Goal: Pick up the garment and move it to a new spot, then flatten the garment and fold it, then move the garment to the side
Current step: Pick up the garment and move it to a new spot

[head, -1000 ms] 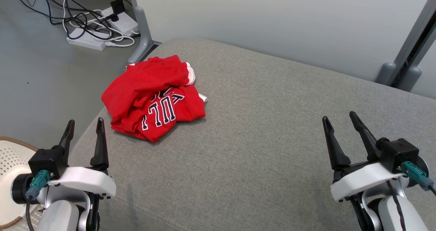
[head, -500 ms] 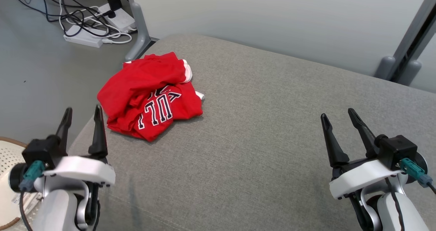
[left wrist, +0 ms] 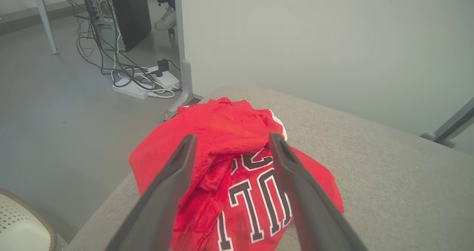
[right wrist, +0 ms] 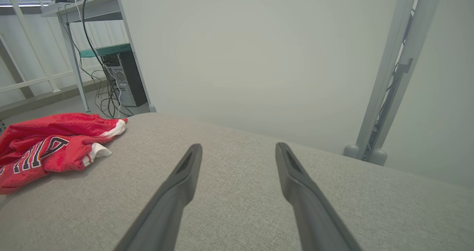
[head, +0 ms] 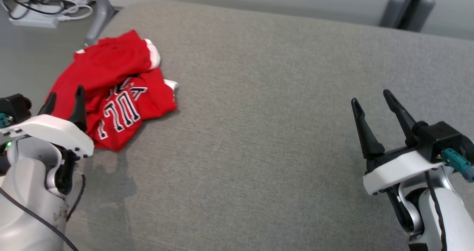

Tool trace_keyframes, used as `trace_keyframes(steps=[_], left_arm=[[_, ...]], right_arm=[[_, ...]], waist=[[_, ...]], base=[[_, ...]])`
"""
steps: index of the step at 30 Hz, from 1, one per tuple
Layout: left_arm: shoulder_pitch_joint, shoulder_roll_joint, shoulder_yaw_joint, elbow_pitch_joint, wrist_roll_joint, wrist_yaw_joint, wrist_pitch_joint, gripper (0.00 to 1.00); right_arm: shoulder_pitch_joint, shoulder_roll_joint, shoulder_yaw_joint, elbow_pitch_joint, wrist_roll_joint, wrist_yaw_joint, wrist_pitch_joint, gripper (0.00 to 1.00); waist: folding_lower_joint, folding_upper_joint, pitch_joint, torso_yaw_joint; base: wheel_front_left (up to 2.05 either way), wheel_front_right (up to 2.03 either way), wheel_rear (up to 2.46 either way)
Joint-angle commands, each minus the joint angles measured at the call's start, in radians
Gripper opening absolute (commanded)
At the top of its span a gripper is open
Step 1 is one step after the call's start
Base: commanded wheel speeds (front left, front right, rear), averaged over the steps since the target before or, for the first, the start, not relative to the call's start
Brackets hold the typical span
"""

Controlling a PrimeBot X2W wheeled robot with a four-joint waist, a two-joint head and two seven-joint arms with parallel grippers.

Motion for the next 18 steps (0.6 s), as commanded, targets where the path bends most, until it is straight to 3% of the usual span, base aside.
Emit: trace_keyframes(steps=[1, 6, 12, 13, 14, 18], left_arm=[[-0.037, 0.01, 0.003, 0.041, -0.008, -0.011, 0.005, 1.0], [-0.134, 0.04, -0.003, 0.221, 0.003, -0.037, -0.014, 1.0], [-0.219, 0.079, 0.002, 0.384, 0.006, -0.031, -0.04, 1.0], [-0.232, 0.087, 0.01, 0.405, -0.001, -0.034, -0.048, 0.4], [-0.243, 0.098, 0.013, 0.426, -0.003, -0.037, -0.05, 0.0], [-0.278, 0.132, 0.0, 0.473, 0.018, -0.048, -0.103, 0.0]], right_arm=[[-0.022, -0.01, 0.0, -0.007, -0.003, 0.0, 0.005, 1.0], [-0.054, -0.014, 0.011, -0.026, -0.008, 0.0, 0.012, 1.0], [-0.082, -0.017, 0.02, -0.031, -0.01, 0.0, 0.014, 1.0], [-0.086, -0.018, 0.022, -0.029, -0.01, 0.0, 0.013, 1.0], [-0.089, -0.018, 0.022, -0.026, -0.011, 0.0, 0.011, 1.0], [-0.095, -0.016, 0.015, -0.019, -0.009, 0.0, 0.005, 1.0]], waist=[[0.0, 0.0, 0.074, -0.062], [0.0, 0.0, 0.141, -0.1], [0.0, 0.0, 0.189, -0.127], [0.0, 0.0, 0.191, -0.131], [0.0, 0.0, 0.194, -0.134], [0.0, 0.0, 0.197, -0.139]], base=[[0.0, 0.0, 0.0], [0.0, 0.0, 0.0], [0.0, 0.0, 0.0], [0.0, 0.0, 0.0], [0.0, 0.0, 0.0], [0.0, 0.0, 0.0]])
